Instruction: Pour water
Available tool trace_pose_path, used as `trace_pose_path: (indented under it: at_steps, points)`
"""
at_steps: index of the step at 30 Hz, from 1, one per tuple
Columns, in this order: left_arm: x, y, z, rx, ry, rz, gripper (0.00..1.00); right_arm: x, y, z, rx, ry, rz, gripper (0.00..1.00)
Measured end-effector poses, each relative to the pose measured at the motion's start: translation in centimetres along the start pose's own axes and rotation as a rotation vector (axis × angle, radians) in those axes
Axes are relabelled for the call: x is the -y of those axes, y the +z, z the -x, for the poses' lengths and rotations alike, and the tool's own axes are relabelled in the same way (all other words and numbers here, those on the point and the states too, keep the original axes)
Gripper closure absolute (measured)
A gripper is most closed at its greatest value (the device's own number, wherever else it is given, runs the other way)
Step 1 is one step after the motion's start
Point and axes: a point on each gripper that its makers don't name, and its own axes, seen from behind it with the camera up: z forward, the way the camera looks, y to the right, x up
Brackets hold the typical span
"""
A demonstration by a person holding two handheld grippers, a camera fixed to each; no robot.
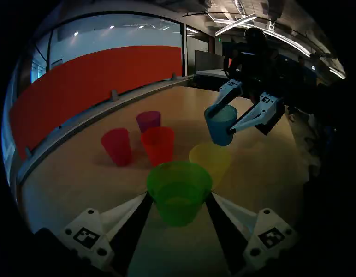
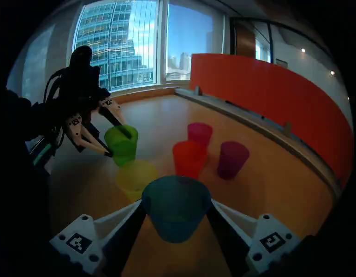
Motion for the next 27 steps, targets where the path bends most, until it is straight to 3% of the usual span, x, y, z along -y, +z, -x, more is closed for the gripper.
trace_pose_path:
  at_steps: [27]
  points:
    - [0.4,1.5,2.3,0.053,-0.013,0.012,0.18,1.1,1.9,3.8,0.059,0.006,-0.031,0.09]
